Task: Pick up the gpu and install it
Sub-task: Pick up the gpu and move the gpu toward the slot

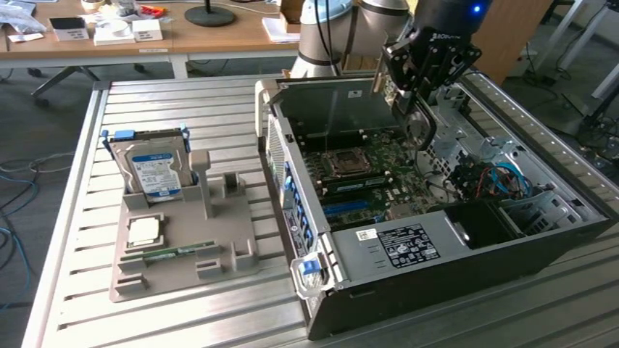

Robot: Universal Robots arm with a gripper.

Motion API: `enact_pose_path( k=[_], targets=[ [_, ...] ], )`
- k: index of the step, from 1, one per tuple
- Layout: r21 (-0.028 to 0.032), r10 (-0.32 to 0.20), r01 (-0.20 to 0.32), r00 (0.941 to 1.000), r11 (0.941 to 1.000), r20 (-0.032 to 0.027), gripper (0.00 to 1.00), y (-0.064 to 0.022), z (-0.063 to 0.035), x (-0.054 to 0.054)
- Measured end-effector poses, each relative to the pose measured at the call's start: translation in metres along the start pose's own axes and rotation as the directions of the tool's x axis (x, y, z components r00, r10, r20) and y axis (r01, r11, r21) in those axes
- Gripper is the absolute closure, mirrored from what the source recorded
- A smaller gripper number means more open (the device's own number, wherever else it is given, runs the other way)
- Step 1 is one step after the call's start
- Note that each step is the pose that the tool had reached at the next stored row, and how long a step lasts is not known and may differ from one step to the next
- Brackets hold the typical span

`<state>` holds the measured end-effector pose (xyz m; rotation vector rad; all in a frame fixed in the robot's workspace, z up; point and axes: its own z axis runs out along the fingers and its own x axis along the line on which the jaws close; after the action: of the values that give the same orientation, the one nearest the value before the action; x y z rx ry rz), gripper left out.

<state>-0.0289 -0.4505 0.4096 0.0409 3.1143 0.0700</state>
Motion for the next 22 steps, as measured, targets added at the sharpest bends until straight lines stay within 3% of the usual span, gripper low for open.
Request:
enact_pose_path(
  k=[12,22],
  targets=[
    [0.0,0.0,0.0,1.0,1.0,0.0,0.73,0.0003,0.0002,-0.005],
    [0.0,0.0,0.0,1.0,1.0,0.0,0.73,0.0009,0.0006,-0.017]
  ],
)
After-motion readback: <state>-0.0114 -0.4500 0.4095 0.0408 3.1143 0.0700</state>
